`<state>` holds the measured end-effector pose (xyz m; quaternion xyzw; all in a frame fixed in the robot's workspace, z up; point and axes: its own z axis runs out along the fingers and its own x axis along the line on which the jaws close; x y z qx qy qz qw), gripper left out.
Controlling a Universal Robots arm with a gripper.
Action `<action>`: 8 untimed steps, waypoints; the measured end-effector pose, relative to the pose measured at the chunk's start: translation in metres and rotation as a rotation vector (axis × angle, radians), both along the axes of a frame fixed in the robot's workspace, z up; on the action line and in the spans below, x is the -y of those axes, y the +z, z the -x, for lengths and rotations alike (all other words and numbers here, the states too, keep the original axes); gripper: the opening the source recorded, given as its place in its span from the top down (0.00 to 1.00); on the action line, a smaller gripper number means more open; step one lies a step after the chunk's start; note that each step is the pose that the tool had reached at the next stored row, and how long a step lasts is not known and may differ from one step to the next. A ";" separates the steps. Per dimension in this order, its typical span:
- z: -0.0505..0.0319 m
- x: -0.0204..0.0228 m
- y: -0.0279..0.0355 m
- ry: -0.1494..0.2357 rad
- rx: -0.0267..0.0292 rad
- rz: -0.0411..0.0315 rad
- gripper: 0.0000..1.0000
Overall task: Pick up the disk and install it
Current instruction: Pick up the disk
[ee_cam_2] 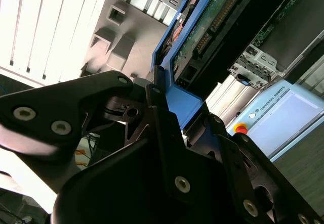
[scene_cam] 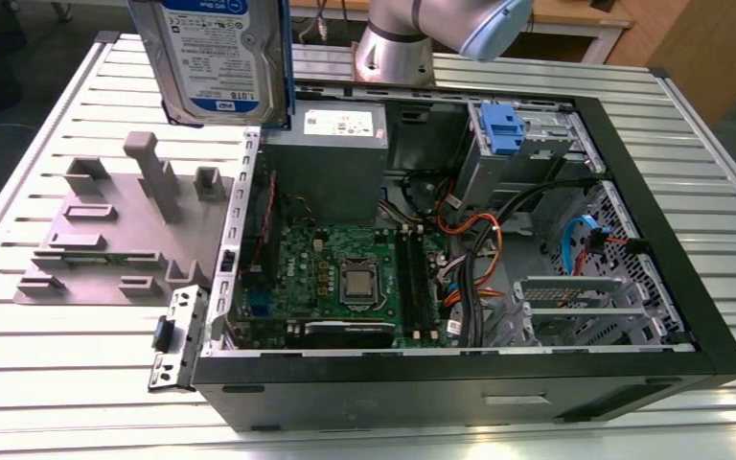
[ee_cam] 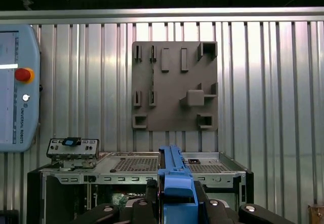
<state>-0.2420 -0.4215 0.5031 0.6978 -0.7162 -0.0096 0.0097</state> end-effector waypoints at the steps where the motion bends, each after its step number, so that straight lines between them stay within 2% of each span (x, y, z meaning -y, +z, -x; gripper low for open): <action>1: 0.0000 0.0001 0.0000 0.000 0.0000 0.0001 0.64; 8: -0.0006 0.0019 0.0000 0.000 -0.0001 0.0001 0.64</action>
